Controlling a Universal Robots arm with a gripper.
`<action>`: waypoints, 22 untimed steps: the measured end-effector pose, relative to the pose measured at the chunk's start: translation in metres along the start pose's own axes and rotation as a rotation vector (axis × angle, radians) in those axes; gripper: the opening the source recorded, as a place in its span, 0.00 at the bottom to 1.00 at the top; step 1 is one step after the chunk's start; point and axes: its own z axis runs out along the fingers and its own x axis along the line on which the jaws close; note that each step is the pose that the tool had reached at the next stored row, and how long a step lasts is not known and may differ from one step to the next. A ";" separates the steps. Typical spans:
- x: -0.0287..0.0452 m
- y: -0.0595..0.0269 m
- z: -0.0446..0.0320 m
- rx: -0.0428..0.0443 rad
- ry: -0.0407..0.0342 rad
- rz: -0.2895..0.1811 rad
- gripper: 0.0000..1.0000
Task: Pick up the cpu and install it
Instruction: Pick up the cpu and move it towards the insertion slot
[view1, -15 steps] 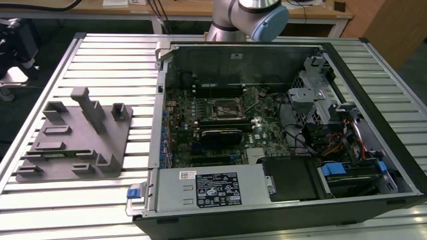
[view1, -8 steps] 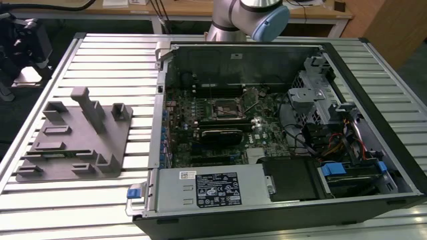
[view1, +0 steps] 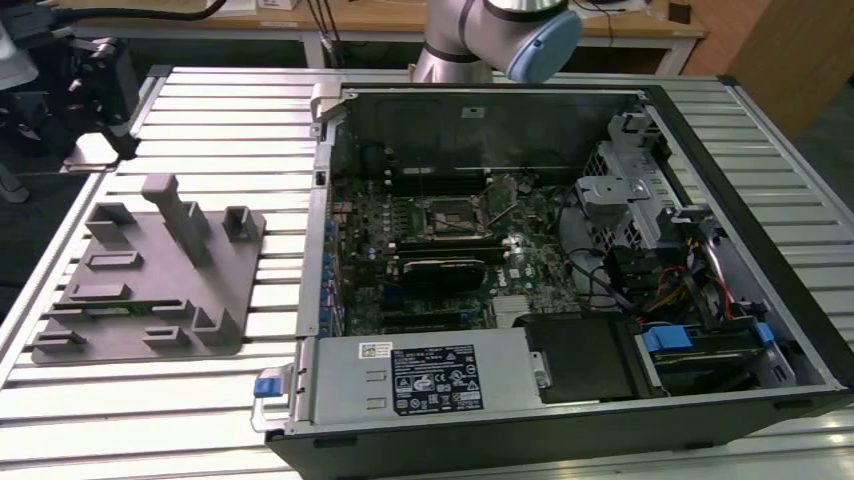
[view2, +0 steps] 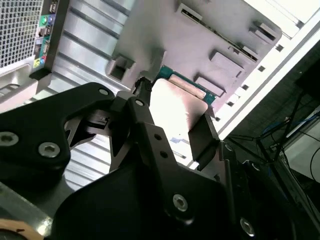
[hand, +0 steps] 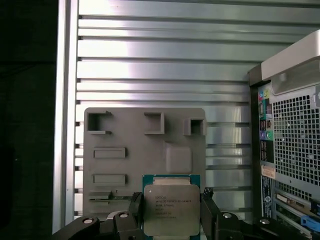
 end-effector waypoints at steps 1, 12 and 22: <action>-0.0032 0.0000 0.0002 0.0000 0.0000 0.000 0.54; -0.0393 0.0005 0.0023 -0.0003 0.0000 0.000 0.54; -0.0763 0.0009 0.0043 -0.0003 0.0004 0.000 0.54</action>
